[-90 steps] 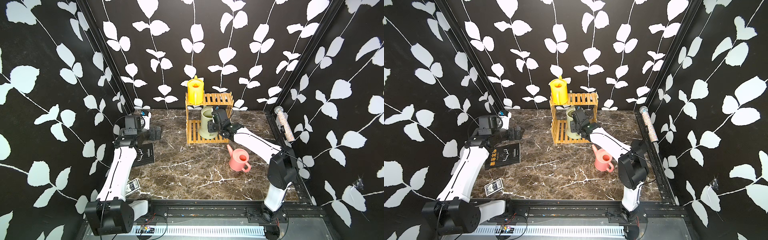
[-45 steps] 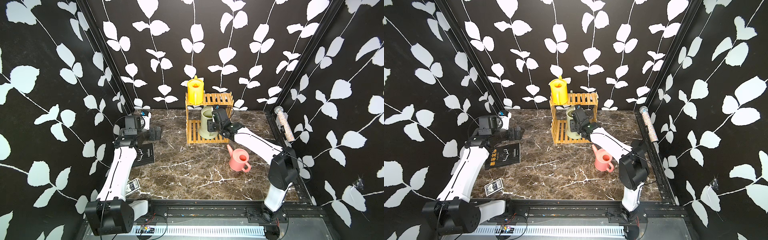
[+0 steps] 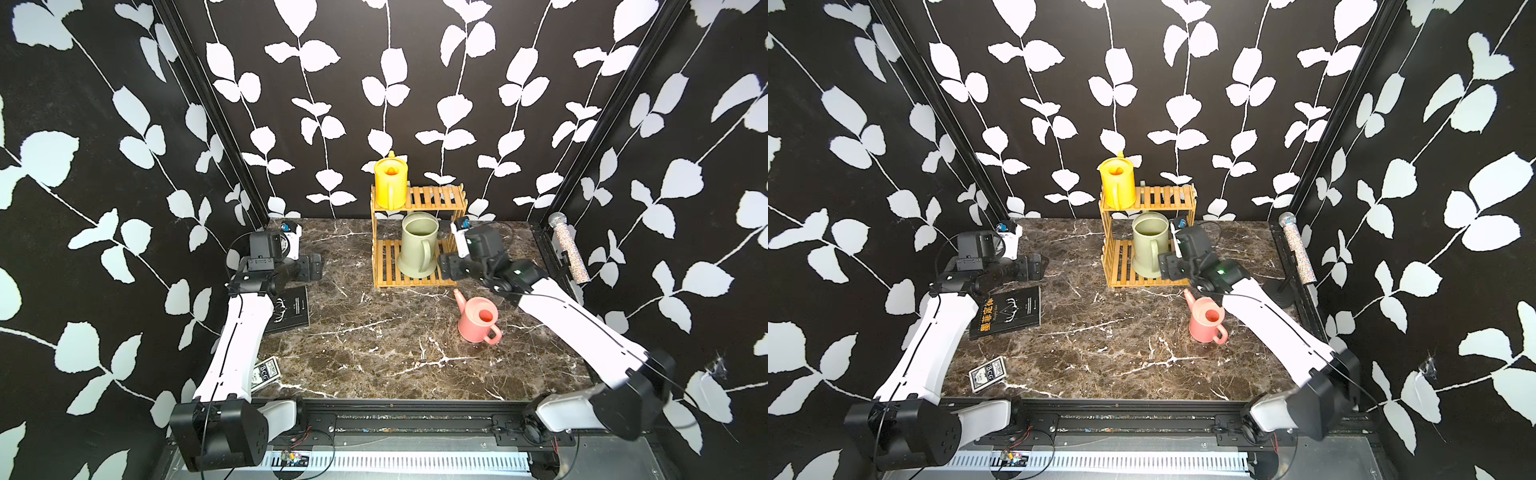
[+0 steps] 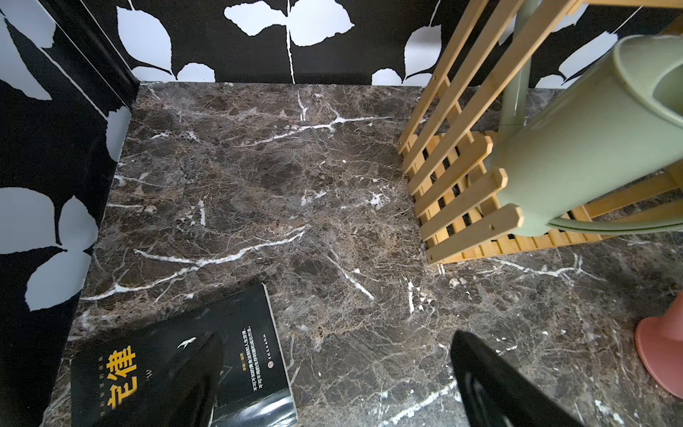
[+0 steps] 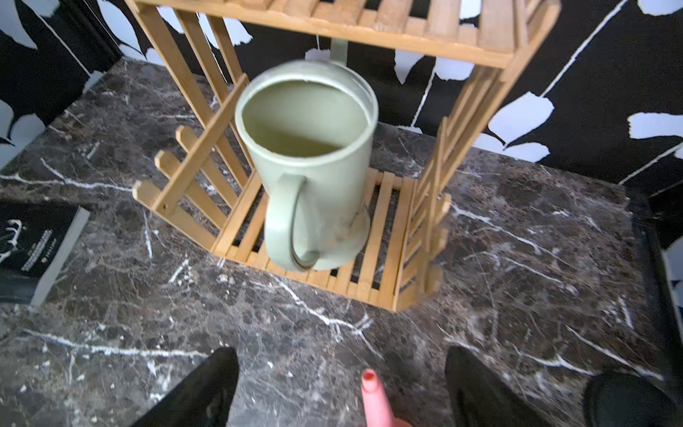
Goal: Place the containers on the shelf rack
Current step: 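Pick up a container from the center of the board.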
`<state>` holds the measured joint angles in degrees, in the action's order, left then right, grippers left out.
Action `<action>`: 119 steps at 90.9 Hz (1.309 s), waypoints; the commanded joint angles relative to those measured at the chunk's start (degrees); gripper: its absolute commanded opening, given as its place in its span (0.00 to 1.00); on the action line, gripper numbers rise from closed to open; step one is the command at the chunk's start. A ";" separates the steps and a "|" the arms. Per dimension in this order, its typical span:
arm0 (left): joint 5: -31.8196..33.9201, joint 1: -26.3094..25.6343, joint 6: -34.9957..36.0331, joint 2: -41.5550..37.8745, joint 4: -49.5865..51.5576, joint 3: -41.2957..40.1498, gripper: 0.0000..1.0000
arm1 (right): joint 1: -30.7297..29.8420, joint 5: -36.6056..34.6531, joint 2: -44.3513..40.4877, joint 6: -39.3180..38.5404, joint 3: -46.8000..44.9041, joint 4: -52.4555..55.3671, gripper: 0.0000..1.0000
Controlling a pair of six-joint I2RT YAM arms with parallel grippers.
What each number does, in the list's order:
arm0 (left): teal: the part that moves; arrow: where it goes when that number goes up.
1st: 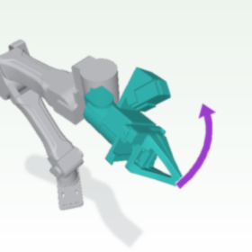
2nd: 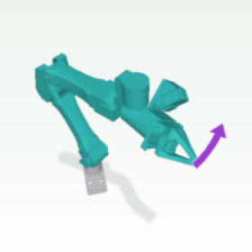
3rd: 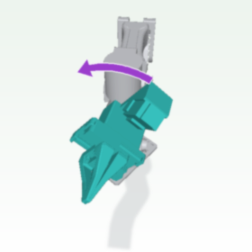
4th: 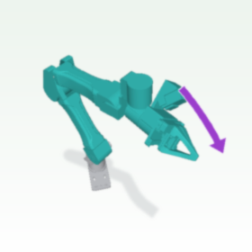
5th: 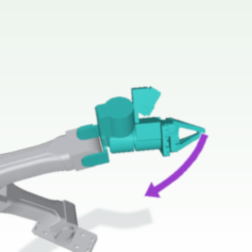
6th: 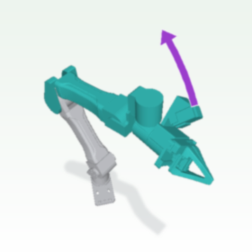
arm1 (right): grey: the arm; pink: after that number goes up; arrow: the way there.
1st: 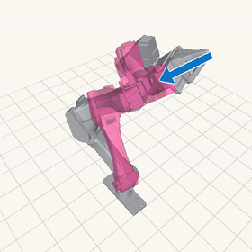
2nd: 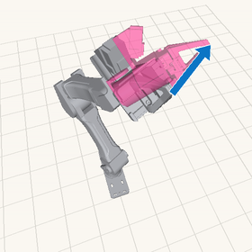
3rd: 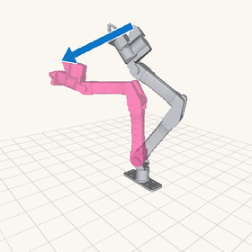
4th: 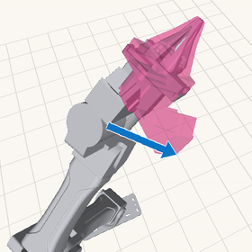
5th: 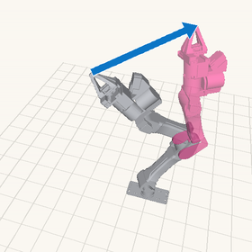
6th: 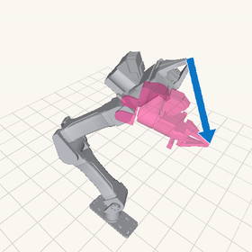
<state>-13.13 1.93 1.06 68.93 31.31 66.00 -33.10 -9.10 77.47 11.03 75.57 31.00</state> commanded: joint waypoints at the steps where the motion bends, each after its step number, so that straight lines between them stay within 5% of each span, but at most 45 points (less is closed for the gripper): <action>1: -0.65 0.52 0.30 -0.92 -1.02 -1.22 0.99 | 1.84 2.08 -3.50 -6.77 -2.67 10.02 0.98; 50: -1.20 1.14 -0.04 -0.31 -1.00 -1.13 0.98 | 3.97 10.84 -9.81 -9.89 -8.89 34.87 0.95; 74: -1.17 1.22 0.00 -0.22 -0.83 -0.94 0.99 | 6.48 10.69 -8.42 -10.79 -9.00 35.17 0.91; 104: -0.79 1.40 0.24 -0.17 -0.57 -0.73 0.99 | 6.96 2.12 -4.42 -24.94 -9.71 38.95 0.93; 119: -1.16 1.41 -0.20 0.31 -1.62 -1.54 0.98 | 7.46 2.44 0.02 -24.99 -9.98 35.37 0.82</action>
<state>-13.13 2.90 1.06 69.06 31.29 65.39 -26.30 -5.50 74.78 -12.08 66.61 67.99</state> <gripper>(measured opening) 0.985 0.863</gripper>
